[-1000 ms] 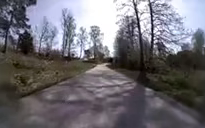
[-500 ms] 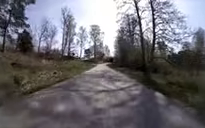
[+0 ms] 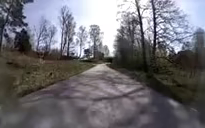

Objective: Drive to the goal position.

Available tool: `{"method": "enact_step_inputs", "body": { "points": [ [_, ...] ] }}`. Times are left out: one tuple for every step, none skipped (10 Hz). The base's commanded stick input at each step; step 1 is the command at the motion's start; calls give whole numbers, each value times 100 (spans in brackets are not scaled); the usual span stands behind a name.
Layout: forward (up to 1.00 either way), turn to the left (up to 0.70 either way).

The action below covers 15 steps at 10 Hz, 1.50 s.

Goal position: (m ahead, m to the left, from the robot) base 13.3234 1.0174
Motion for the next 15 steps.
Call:
{"method": "enact_step_inputs", "body": {
  "points": [
    [100,0],
    [100,0],
    [100,0],
    [100,0],
    [100,0],
    [100,0],
    [100,0],
    [100,0],
    [100,0],
    [100,0],
    [100,0],
    [100,0],
    [100,0],
    [100,0],
    [100,0]
  ]
}}
